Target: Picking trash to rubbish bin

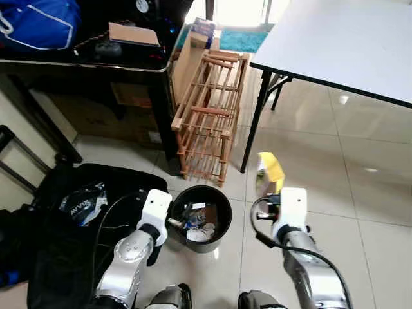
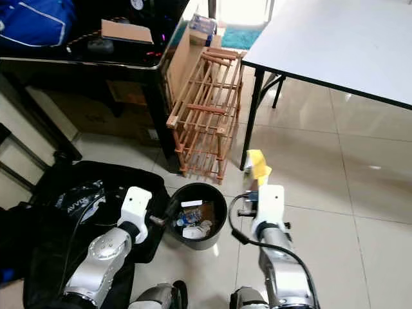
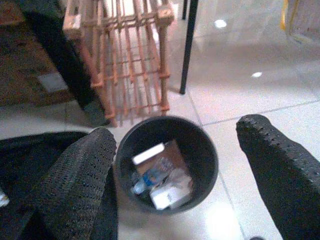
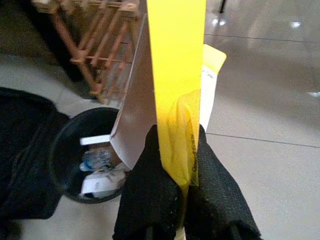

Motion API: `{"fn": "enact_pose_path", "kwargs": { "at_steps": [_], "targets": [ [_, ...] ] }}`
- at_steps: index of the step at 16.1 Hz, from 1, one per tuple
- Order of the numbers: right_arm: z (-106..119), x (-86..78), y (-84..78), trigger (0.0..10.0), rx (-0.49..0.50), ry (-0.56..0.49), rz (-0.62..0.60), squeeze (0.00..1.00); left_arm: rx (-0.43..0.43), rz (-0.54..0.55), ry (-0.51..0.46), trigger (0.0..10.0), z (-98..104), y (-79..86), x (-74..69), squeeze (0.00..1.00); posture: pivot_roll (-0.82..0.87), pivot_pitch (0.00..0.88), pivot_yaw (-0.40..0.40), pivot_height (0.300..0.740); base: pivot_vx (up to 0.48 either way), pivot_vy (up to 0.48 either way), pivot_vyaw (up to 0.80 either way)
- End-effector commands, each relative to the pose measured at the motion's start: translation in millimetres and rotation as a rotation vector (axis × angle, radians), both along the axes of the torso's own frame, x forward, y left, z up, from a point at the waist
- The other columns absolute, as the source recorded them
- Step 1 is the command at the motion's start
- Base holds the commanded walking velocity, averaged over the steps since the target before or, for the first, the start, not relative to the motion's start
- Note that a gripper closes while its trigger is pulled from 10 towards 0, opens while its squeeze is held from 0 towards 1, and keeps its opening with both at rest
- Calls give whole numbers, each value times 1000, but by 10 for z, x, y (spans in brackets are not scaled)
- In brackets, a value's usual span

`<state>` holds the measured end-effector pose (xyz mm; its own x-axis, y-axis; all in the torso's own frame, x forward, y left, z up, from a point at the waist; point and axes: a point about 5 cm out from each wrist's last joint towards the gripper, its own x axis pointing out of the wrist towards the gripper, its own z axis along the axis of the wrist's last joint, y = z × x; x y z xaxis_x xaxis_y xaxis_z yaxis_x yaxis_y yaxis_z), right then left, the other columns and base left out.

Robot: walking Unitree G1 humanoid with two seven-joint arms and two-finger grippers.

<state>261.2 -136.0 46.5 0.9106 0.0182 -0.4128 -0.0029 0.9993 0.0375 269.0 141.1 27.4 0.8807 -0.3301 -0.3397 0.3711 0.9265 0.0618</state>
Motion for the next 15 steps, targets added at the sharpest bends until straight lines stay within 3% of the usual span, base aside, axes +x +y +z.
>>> {"fn": "enact_pose_path", "kwargs": {
  "at_steps": [1,4,15],
  "targets": [
    [-39,-37,25,10000,-3,13,21,0,21,8,31,10000,-81,29,-55,0,-31,183,48,740,0,0,0],
    [-49,-39,40,10000,0,14,30,0,29,5,42,10000,-97,16,-67,0,-28,183,48,740,0,0,138],
    [-59,-21,24,10000,-9,6,25,0,44,-10,59,10000,-119,-4,-73,0,-29,192,59,740,0,0,800]
  ]
}}
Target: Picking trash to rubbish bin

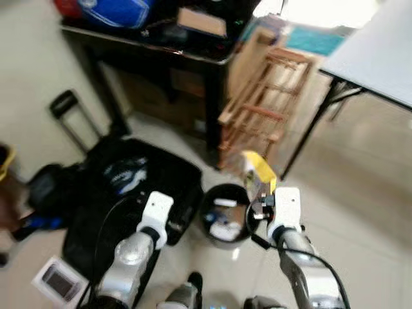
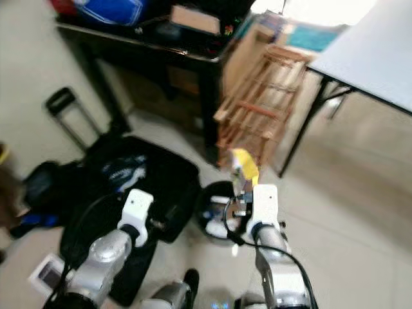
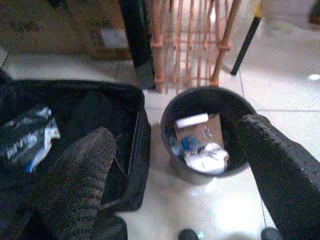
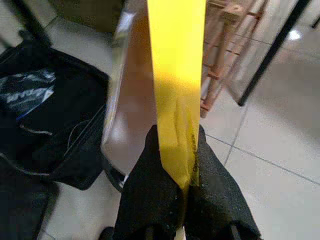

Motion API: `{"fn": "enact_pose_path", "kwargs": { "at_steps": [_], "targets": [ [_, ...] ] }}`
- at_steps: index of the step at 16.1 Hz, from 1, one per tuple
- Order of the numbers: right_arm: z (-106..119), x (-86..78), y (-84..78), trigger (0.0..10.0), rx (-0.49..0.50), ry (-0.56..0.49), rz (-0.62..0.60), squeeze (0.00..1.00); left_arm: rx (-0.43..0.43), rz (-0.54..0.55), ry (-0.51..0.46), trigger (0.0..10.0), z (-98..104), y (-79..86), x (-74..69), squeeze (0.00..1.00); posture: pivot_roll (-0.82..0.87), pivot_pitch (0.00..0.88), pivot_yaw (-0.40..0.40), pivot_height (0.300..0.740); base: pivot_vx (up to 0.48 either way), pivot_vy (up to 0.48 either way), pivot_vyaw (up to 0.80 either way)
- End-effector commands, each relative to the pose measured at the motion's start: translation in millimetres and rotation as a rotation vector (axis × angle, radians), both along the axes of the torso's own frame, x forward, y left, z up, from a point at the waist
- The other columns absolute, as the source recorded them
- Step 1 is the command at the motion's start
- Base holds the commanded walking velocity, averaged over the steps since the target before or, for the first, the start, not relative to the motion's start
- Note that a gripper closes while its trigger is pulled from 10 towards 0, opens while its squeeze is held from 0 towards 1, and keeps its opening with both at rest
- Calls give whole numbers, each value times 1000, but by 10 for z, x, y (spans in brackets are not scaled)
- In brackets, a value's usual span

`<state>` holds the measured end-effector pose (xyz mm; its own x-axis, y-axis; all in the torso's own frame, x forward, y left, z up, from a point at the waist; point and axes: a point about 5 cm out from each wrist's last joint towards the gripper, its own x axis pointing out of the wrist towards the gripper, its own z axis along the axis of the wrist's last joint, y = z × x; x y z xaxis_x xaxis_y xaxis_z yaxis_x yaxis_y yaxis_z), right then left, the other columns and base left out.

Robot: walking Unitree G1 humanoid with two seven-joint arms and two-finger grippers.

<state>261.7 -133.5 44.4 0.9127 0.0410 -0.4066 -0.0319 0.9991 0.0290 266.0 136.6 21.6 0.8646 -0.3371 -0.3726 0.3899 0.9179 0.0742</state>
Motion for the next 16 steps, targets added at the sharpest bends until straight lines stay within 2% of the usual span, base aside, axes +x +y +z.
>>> {"fn": "enact_pose_path", "kwargs": {
  "at_steps": [1,7,13,16],
  "targets": [
    [-36,-24,-2,10000,-1,13,-5,0,20,7,34,10000,-66,40,-49,0,-29,192,59,740,0,0,800],
    [-53,9,-13,10000,-3,15,-14,0,52,-28,92,10000,-154,40,-112,0,-31,195,61,740,0,0,765],
    [-52,75,-50,10000,-17,18,-46,0,46,-41,107,10000,-170,50,-159,0,-19,206,55,740,0,0,0],
    [-61,73,-76,10000,-21,21,-63,0,44,-45,107,10000,-165,42,-155,0,-20,204,56,740,0,0,-758]
  ]
}}
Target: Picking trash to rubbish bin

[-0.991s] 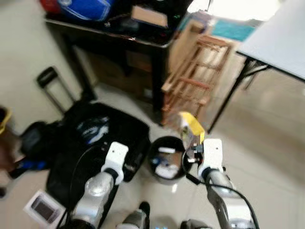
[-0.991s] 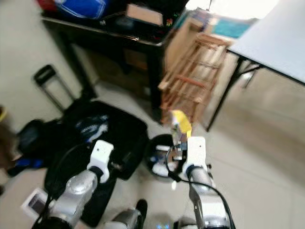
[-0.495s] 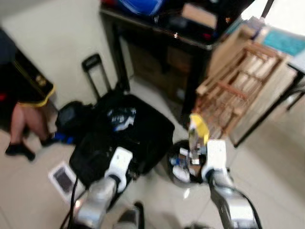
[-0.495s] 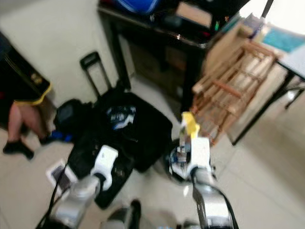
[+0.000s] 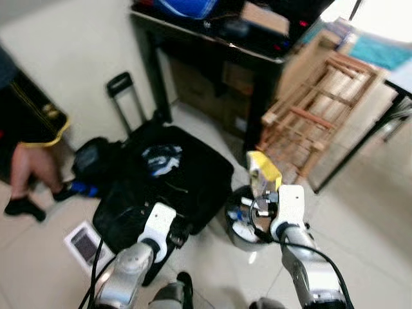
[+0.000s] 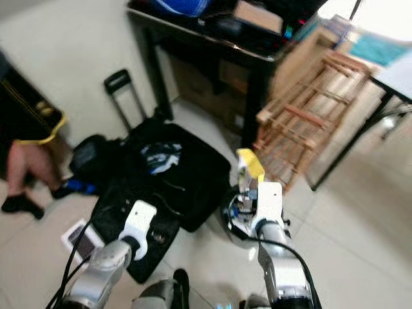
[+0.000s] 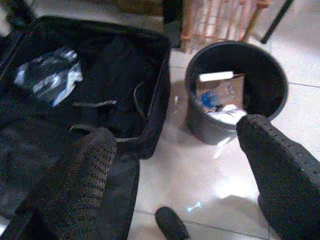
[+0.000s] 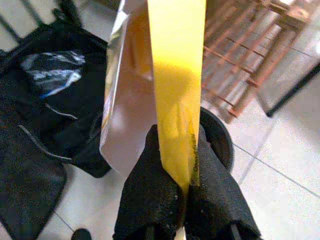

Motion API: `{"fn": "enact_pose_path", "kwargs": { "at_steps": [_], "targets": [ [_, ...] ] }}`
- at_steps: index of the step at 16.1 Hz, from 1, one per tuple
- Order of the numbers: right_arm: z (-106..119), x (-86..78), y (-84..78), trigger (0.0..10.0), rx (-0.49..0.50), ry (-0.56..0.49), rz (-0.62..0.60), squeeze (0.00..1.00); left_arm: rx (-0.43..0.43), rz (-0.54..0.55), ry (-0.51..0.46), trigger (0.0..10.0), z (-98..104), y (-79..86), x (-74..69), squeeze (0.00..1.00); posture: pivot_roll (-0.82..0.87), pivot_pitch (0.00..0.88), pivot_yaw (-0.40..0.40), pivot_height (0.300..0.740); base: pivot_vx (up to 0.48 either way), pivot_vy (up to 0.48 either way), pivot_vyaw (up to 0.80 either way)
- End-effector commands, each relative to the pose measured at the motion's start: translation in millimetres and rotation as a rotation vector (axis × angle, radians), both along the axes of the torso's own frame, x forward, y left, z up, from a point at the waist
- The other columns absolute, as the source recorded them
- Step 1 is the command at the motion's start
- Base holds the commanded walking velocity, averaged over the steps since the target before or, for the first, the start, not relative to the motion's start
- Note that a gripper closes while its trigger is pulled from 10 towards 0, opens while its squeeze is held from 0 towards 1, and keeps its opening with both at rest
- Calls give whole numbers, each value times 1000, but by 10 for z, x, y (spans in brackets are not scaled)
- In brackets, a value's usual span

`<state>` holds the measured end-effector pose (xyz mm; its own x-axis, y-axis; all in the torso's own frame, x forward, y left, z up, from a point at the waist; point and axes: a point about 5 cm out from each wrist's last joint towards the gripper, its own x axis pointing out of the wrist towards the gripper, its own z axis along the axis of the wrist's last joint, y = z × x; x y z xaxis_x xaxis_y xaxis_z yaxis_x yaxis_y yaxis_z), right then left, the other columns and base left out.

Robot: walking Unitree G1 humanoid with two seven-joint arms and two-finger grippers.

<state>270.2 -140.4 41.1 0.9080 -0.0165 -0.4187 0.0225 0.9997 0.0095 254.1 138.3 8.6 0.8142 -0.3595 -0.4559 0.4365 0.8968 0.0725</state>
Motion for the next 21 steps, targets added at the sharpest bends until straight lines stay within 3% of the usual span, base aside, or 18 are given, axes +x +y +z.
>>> {"fn": "enact_pose_path", "kwargs": {
  "at_steps": [1,6,15,21],
  "targets": [
    [-34,-13,-9,10000,-2,8,-11,0,10,-4,25,10000,-36,28,-33,0,-24,201,58,740,0,0,-756],
    [-59,-25,-13,10000,-4,16,-18,0,9,-10,43,10000,-42,28,-39,0,-22,203,59,740,0,0,-750],
    [-147,-113,18,10000,-11,47,-12,0,-5,-88,94,10000,-62,78,-182,0,-17,264,59,740,0,0,0],
    [-162,-136,55,10000,-9,53,-13,0,-52,-124,108,10000,-44,48,-274,0,-14,287,67,740,436,0,0]
  ]
}}
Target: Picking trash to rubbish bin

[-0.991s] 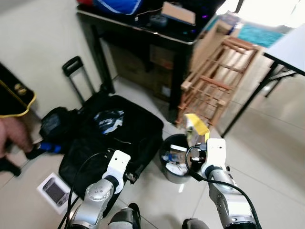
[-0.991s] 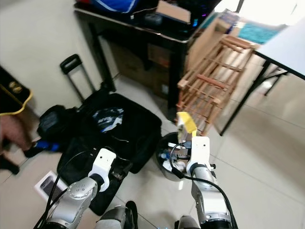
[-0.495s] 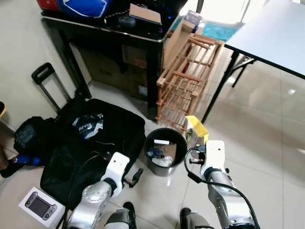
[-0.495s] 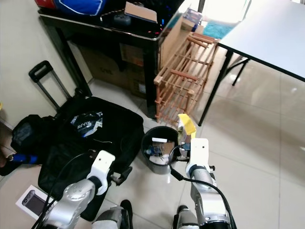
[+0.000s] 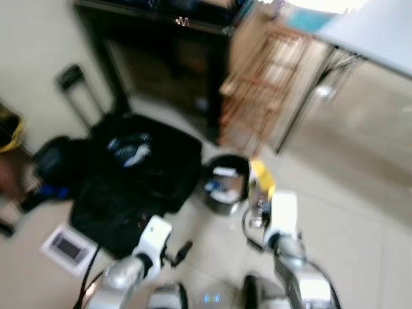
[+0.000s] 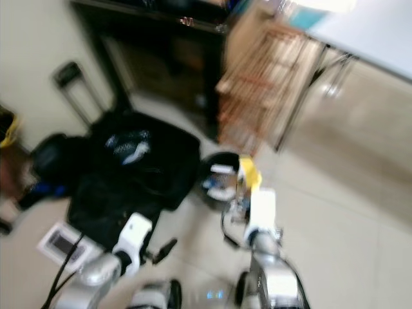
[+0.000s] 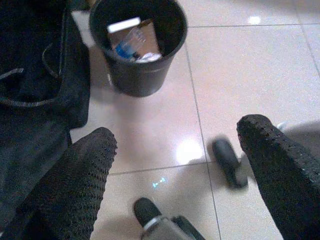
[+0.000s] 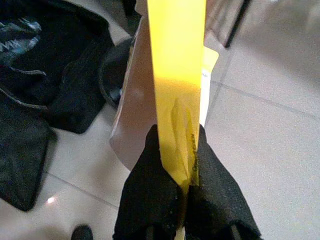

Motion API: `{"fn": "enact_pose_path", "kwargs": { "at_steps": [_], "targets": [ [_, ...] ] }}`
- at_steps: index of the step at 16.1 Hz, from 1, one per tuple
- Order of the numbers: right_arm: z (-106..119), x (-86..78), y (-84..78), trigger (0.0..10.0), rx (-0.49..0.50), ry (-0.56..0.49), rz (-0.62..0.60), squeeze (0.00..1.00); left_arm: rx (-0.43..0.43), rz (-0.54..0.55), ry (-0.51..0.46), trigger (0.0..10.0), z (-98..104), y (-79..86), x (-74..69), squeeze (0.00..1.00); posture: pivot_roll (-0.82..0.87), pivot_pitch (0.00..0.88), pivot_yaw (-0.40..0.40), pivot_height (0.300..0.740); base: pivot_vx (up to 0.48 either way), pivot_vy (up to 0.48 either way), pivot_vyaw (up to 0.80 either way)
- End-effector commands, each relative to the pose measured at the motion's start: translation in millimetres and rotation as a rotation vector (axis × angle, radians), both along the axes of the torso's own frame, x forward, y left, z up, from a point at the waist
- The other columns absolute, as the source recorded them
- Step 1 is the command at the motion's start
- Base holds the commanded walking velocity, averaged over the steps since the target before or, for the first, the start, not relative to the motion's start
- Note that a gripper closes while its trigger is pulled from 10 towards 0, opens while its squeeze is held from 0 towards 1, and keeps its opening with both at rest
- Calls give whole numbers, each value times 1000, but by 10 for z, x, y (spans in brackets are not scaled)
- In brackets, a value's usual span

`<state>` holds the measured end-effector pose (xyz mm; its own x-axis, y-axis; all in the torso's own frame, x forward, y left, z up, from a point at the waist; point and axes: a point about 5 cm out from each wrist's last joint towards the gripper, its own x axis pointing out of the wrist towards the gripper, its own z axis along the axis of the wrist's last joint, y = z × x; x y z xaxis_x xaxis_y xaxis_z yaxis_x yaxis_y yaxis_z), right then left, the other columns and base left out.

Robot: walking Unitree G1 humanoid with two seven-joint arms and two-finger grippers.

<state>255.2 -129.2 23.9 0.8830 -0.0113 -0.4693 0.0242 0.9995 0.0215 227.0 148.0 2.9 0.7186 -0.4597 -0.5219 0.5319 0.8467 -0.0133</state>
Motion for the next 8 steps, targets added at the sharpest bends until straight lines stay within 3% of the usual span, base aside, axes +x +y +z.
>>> {"fn": "enact_pose_path", "kwargs": {
  "at_steps": [1,8],
  "targets": [
    [10,17,-60,10000,-23,-3,-12,0,-7,-24,7,10000,5,-46,-10,0,-15,288,67,740,472,0,0],
    [3,13,-63,10000,-31,-1,-8,0,-2,-29,19,10000,-2,-33,-39,0,-13,294,64,740,299,0,0]
  ]
}}
